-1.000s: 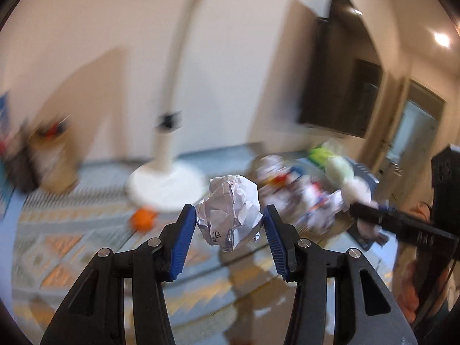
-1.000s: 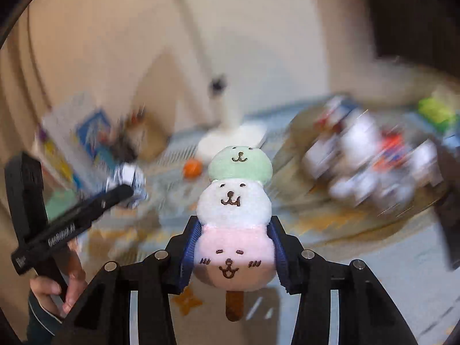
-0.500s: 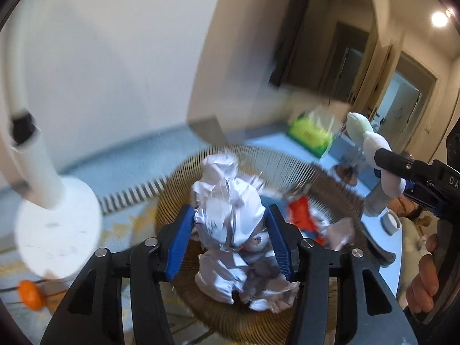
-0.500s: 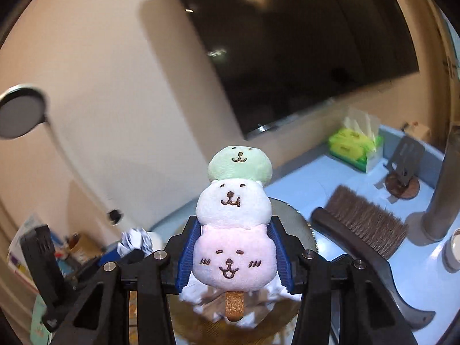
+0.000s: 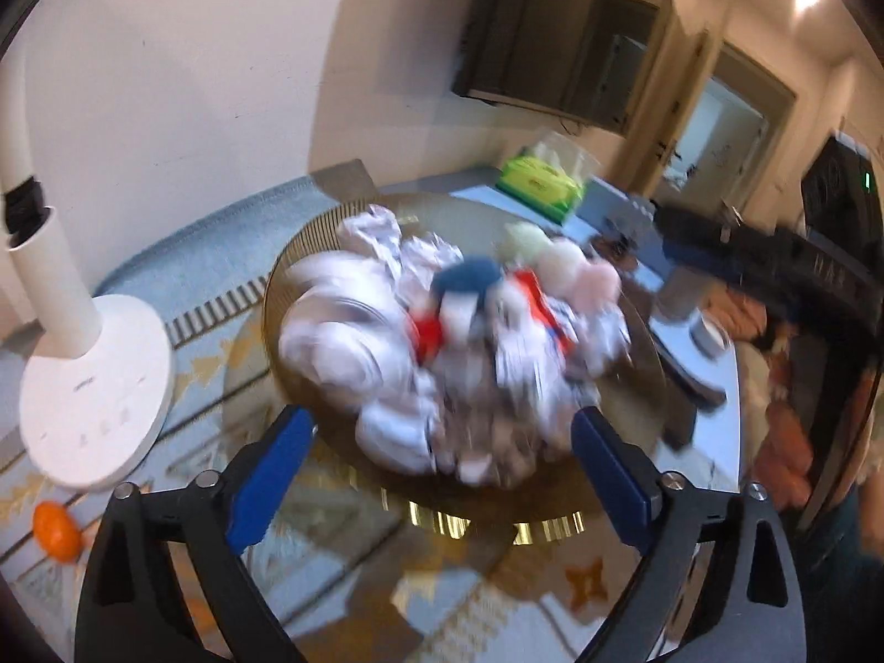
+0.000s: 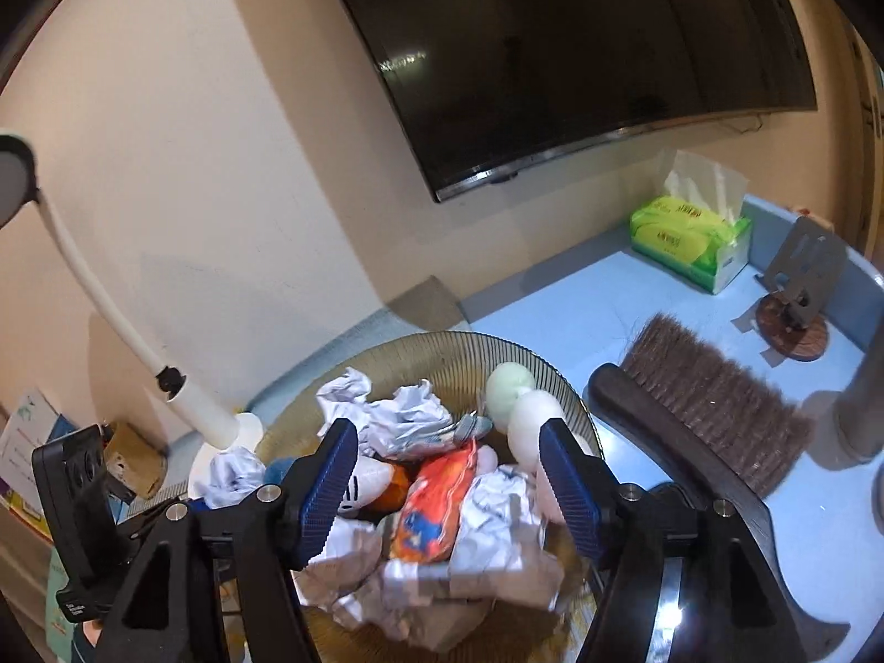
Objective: Organize objects
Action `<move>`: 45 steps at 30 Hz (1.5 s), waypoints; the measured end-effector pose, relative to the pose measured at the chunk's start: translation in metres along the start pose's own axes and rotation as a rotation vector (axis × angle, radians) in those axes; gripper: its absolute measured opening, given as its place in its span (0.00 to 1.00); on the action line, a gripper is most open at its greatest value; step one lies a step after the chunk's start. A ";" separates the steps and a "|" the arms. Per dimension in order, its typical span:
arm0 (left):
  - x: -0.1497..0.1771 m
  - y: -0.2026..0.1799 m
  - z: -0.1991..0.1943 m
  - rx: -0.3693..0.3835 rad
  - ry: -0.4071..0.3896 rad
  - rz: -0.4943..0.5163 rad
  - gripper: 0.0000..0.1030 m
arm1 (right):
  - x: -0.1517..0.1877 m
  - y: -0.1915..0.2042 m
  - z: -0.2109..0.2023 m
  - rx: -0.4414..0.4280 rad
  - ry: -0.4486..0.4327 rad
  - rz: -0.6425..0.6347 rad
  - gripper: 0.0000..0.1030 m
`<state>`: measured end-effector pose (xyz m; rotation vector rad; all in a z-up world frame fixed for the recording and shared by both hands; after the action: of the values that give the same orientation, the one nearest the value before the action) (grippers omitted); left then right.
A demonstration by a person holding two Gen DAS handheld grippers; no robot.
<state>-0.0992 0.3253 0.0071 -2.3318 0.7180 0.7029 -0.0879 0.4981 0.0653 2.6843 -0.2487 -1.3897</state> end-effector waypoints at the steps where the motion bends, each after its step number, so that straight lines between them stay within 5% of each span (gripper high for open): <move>1: 0.003 0.000 -0.006 -0.008 -0.003 0.011 0.94 | 0.000 0.005 -0.008 -0.005 -0.011 -0.004 0.65; 6: 0.030 0.011 -0.060 -0.056 -0.060 0.031 0.94 | 0.003 0.049 -0.049 -0.062 -0.069 -0.044 0.66; 12: 0.070 0.073 -0.132 -0.197 -0.195 -0.114 0.97 | 0.039 0.143 -0.072 -0.173 -0.065 -0.185 0.89; 20: 0.131 0.179 -0.171 -0.427 -0.296 -0.332 0.98 | 0.144 0.244 -0.020 -0.272 0.102 -0.339 0.92; 28: 0.151 0.215 -0.165 -0.469 -0.292 -0.475 0.98 | 0.183 0.242 0.014 -0.169 0.150 -0.371 0.93; 35: 0.153 0.208 -0.159 -0.580 -0.263 -0.403 0.98 | 0.191 0.247 0.022 -0.106 0.193 -0.441 0.97; 45: 0.155 0.213 -0.160 -0.591 -0.247 -0.414 0.98 | 0.197 0.240 0.032 -0.082 0.253 -0.418 0.97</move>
<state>-0.0745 0.0260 -0.0609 -2.7125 -0.1134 1.0859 -0.0251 0.2237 -0.0696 2.9105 0.4042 -1.0881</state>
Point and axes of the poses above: each gripper's, at about its wrist camera, not at the fingertips, and z roughly the way its jaws point, y to its left, x to its underside, the point moved 10 cm from there along z, roughly the way its jaws point, and after that the axes turned 12 degrees about -z, right-handed, at the moved point
